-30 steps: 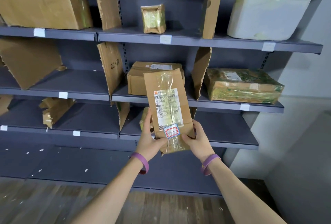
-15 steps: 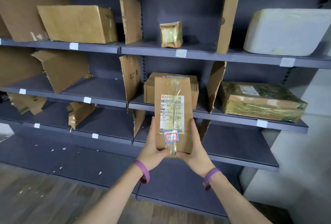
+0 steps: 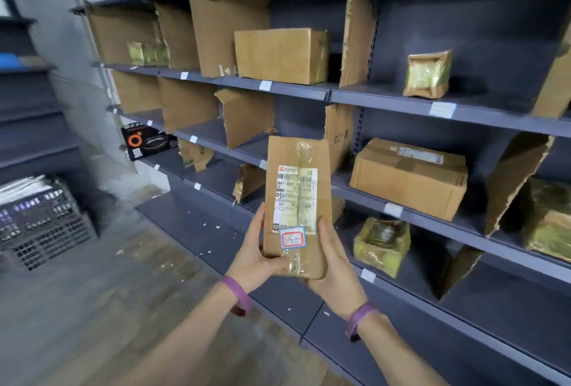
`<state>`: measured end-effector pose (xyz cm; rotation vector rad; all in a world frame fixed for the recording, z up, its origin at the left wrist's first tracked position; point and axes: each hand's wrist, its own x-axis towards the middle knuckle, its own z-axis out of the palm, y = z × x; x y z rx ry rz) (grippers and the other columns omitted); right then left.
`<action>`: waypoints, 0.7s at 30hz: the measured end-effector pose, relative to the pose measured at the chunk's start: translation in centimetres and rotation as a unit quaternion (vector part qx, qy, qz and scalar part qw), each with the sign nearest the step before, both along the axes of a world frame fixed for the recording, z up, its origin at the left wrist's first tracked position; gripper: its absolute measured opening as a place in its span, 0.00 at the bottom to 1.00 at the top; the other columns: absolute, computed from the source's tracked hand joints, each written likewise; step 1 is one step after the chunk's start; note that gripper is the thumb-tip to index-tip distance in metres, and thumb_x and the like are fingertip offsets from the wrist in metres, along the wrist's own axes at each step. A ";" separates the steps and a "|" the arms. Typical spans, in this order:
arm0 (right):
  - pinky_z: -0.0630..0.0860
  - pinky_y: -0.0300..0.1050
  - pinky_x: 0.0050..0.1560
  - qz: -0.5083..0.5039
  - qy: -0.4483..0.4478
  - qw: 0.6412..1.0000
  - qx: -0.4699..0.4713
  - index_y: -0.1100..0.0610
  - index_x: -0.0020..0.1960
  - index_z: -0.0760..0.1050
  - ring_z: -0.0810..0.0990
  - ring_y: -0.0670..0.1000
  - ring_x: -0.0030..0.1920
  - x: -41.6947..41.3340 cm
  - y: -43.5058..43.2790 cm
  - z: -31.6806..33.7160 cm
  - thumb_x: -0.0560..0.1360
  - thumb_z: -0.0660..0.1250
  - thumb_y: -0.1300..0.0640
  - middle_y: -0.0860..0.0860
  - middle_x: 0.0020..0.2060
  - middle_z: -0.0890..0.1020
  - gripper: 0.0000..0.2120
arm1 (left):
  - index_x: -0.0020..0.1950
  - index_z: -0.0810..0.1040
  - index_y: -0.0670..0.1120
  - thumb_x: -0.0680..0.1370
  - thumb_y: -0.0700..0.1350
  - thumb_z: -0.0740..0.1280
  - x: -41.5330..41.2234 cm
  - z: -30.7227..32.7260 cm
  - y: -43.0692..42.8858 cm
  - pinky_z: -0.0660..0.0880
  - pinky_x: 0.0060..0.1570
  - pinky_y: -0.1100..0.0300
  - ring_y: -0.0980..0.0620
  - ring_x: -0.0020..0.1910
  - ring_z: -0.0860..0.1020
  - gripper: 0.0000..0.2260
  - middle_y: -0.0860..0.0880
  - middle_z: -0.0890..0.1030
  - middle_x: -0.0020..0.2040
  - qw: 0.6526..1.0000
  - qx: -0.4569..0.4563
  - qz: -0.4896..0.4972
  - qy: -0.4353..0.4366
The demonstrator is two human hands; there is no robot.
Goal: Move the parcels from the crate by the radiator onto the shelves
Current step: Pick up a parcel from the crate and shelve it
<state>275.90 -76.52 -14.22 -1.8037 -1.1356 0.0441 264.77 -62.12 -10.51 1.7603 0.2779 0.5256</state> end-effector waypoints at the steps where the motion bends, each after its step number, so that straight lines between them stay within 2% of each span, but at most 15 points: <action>1: 0.52 0.21 0.65 0.001 -0.008 1.000 -0.005 0.35 0.74 0.38 0.47 0.29 0.72 -0.2 1.1 -0.1 0.69 0.75 0.65 0.36 0.76 0.46 0.56 | 0.70 0.55 0.69 0.65 0.38 0.75 -0.6 0.1 0.9 0.77 0.50 0.66 0.65 0.60 0.75 0.46 0.74 0.72 0.60 1.000 0.002 0.012 -0.005; 4: 0.53 0.17 0.61 0.015 -0.046 0.999 -0.026 0.36 0.76 0.40 0.47 0.22 0.68 -0.9 4.5 -0.7 0.73 0.71 0.64 0.38 0.77 0.45 0.50 | 0.71 0.55 0.69 0.68 0.39 0.76 -2.3 0.0 3.9 0.78 0.48 0.64 0.59 0.60 0.76 0.45 0.74 0.71 0.60 0.998 -0.008 0.057 -0.015; 6: 0.63 0.19 0.58 0.033 -0.062 0.997 -0.027 0.33 0.75 0.45 0.54 0.22 0.66 -1.4 7.0 -0.8 0.73 0.71 0.62 0.37 0.77 0.46 0.47 | 0.74 0.54 0.64 0.70 0.37 0.75 -3.4 -0.2 6.2 0.79 0.52 0.58 0.55 0.63 0.75 0.43 0.76 0.71 0.60 0.996 -0.024 0.087 -0.021; 8: 0.72 0.26 0.53 0.049 -0.057 0.997 -0.025 0.31 0.74 0.49 0.62 0.26 0.64 -2.0 10.0 -0.7 0.70 0.76 0.61 0.35 0.75 0.49 0.49 | 0.75 0.55 0.61 0.71 0.35 0.74 -4.4 -0.4 8.7 0.79 0.51 0.59 0.58 0.62 0.75 0.43 0.76 0.71 0.59 0.994 -0.027 0.104 -0.025; 10: 0.75 0.28 0.49 0.034 -0.058 0.997 -0.024 0.30 0.73 0.50 0.69 0.31 0.61 -2.8 13.2 -0.5 0.66 0.78 0.61 0.33 0.74 0.51 0.52 | 0.71 0.57 0.66 0.71 0.34 0.73 -5.4 -0.4 11.4 0.79 0.47 0.62 0.61 0.58 0.77 0.41 0.75 0.72 0.59 0.994 -0.021 0.106 -0.033; 13: 0.78 0.39 0.51 -0.013 -0.084 0.996 -0.011 0.31 0.73 0.53 0.74 0.41 0.59 -4.5 18.6 -0.3 0.67 0.78 0.59 0.32 0.73 0.54 0.49 | 0.66 0.59 0.71 0.71 0.35 0.73 -6.9 0.0 16.3 0.77 0.46 0.66 0.66 0.55 0.77 0.39 0.75 0.72 0.59 0.992 -0.008 0.120 -0.035; 16: 0.80 0.43 0.46 -0.032 -0.106 0.994 -0.016 0.28 0.71 0.53 0.76 0.47 0.55 -5.9 24.0 0.1 0.67 0.76 0.56 0.25 0.70 0.53 0.47 | 0.69 0.60 0.69 0.71 0.40 0.74 -8.8 0.2 21.9 0.78 0.51 0.61 0.60 0.59 0.78 0.38 0.67 0.72 0.66 0.991 -0.010 0.126 -0.032; 19: 0.81 0.48 0.46 -0.032 -0.108 0.993 -0.033 0.30 0.72 0.53 0.79 0.49 0.54 -7.1 29.2 0.1 0.68 0.75 0.53 0.34 0.73 0.57 0.44 | 0.74 0.59 0.64 0.72 0.45 0.73 -10.7 0.2 27.1 0.75 0.60 0.52 0.54 0.64 0.75 0.36 0.67 0.70 0.67 0.991 -0.001 0.129 -0.021; 20: 0.80 0.49 0.46 -0.031 -0.107 0.993 -0.039 0.30 0.72 0.53 0.79 0.50 0.54 -7.6 30.9 0.0 0.68 0.75 0.53 0.35 0.74 0.57 0.44 | 0.74 0.59 0.64 0.73 0.46 0.72 -11.3 0.1 28.7 0.74 0.62 0.51 0.53 0.65 0.74 0.35 0.68 0.70 0.67 0.991 0.001 0.135 -0.018; 21: 0.80 0.49 0.47 -0.029 -0.106 0.993 -0.041 0.29 0.72 0.53 0.79 0.50 0.54 -8.1 32.5 0.1 0.68 0.74 0.53 0.35 0.74 0.57 0.44 | 0.73 0.60 0.65 0.74 0.47 0.71 -11.9 0.1 30.2 0.73 0.62 0.54 0.55 0.65 0.74 0.32 0.68 0.71 0.66 0.990 0.006 0.143 -0.016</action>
